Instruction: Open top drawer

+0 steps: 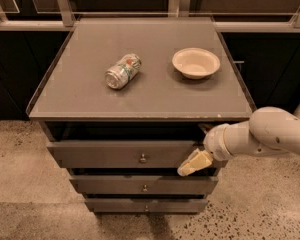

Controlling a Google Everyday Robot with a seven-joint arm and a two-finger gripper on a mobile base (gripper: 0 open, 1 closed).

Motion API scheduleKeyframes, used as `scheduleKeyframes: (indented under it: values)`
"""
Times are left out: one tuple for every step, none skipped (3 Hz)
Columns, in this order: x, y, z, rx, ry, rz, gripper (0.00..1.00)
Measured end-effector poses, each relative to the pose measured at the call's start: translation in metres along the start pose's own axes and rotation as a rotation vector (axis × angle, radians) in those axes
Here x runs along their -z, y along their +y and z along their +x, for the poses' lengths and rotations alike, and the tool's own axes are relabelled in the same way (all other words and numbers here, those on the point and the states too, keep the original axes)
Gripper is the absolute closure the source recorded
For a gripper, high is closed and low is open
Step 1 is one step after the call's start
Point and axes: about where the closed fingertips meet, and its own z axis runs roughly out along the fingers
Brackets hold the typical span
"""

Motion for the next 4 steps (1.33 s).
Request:
scheduleKeyframes:
  values:
    - [-0.008, -0.009, -0.004, 0.008, 0.006, -0.013, 0.0]
    - [-0.01, -0.007, -0.002, 0.001, 0.006, -0.016, 0.0]
    - [-0.019, 0.004, 0.015, -0.045, 0.018, -0.052, 0.0]
    - [-0.018, 0.008, 0.017, -0.062, 0.02, -0.061, 0.0]
